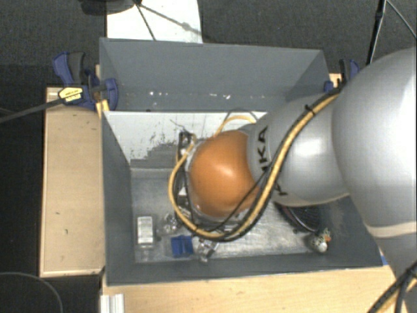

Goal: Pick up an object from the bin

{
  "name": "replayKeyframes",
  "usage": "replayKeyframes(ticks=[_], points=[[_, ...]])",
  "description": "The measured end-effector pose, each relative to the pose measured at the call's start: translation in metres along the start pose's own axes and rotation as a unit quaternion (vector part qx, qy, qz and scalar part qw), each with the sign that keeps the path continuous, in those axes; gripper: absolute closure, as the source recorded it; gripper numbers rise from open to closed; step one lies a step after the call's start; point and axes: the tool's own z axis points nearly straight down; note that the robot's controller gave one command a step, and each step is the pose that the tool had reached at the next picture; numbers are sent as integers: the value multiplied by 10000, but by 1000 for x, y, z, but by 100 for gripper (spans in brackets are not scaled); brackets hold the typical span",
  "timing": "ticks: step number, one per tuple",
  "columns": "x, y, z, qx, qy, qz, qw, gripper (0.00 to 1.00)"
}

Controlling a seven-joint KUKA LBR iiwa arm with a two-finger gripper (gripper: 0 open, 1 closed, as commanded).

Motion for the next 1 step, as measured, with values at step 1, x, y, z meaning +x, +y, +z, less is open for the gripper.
replayKeyframes(ticks=[1], points=[[1,2,1,-21,23,31,10000,100]])
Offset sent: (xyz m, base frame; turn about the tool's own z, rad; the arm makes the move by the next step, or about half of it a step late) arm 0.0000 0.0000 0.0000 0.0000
